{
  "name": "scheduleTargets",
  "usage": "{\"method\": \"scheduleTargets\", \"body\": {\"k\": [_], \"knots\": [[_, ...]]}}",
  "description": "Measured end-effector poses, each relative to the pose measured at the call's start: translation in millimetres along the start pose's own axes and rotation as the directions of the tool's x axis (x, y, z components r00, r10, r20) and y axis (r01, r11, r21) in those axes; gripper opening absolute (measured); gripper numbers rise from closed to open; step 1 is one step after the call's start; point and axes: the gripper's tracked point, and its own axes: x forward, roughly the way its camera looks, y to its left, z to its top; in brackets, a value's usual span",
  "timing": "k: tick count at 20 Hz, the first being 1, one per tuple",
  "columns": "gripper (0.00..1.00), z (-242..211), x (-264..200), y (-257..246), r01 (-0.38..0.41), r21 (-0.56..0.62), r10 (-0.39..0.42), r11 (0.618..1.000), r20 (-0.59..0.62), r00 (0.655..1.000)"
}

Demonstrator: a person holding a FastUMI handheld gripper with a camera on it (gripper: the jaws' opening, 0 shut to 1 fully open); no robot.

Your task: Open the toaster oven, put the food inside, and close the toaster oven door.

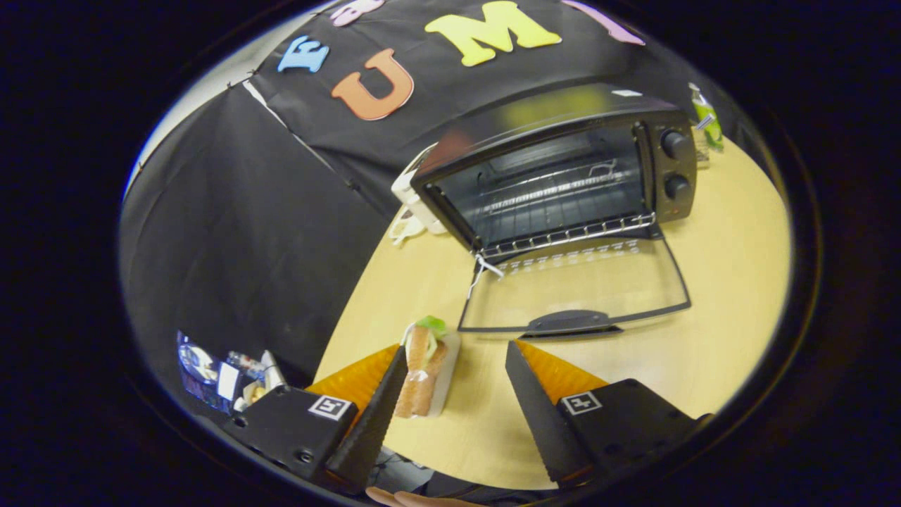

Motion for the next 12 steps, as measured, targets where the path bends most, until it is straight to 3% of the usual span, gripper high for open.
{"method": "scheduleTargets", "body": {"k": [7, 12], "knots": [[0.90, -26, 30, 22, -0.072, -0.038, 0.067, 0.997, -0.118, 0.991], [0.88, -30, 39, 25, -0.084, 0.037, 0.089, 0.996, -0.160, 0.983]]}}
